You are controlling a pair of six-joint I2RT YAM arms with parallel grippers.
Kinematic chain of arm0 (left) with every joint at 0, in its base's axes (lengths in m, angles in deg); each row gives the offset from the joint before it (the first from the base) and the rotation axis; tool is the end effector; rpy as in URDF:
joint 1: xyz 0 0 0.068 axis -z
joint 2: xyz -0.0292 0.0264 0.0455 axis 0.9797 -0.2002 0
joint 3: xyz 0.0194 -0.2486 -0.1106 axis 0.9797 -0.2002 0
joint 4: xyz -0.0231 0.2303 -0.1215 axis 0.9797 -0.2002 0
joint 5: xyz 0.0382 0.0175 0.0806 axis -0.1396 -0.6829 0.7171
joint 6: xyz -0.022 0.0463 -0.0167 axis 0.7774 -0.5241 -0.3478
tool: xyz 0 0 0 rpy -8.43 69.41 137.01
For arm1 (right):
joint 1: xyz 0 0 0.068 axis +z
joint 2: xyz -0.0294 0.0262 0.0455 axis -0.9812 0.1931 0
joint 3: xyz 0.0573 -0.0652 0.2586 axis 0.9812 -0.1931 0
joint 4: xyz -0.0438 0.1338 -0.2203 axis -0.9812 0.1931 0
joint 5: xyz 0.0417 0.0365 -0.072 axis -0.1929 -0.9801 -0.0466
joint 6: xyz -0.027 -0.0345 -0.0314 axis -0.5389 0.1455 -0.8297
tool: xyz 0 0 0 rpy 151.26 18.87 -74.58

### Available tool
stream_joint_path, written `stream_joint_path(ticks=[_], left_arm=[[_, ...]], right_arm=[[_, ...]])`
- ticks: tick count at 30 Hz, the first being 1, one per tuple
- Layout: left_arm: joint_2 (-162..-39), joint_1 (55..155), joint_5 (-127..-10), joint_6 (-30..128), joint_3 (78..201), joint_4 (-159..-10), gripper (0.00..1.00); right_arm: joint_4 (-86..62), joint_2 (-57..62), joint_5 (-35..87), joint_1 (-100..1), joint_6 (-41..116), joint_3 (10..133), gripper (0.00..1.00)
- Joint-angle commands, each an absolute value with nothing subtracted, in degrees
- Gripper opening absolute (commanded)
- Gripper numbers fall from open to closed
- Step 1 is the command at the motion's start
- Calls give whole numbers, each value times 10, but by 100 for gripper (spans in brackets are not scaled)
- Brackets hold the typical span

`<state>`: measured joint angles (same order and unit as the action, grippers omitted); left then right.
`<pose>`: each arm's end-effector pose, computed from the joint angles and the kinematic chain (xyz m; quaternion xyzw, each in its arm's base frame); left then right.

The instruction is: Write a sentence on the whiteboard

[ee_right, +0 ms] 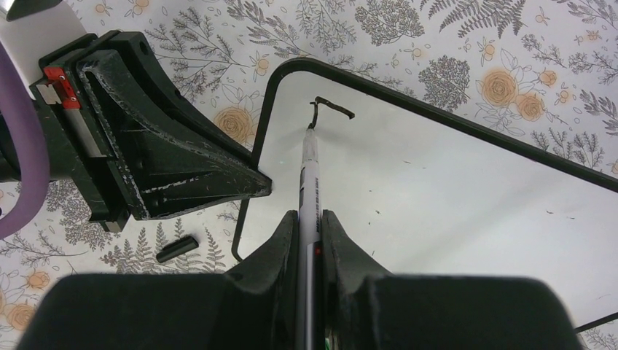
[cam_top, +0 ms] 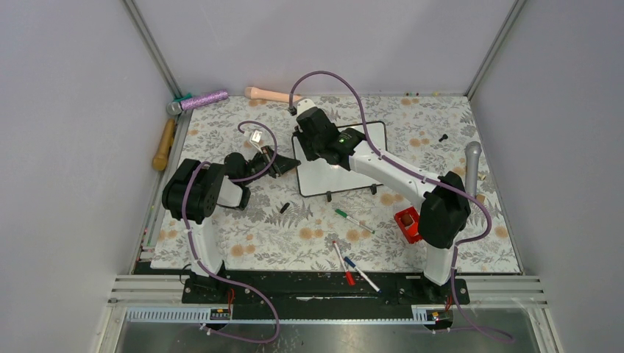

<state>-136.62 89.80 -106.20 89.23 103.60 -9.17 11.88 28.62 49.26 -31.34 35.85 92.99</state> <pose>0.3243 -0.0913 0.1396 0.0406 0.6973 -0.5802 0.4189 0.3027 0.3168 0.3194 -0.2589 0.8416 0.0973 0.4639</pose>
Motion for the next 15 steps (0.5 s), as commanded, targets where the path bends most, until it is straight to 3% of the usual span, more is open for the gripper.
stream_joint_path(ticks=[1,15], left_arm=[[-1345,900,-1070,885,1036,-54,4],[-1345,901,-1069,884,1035,-54,4]], right_arm=[[125,292,512,-312,359,953,0],[132,282,553,-312,355,946,0]])
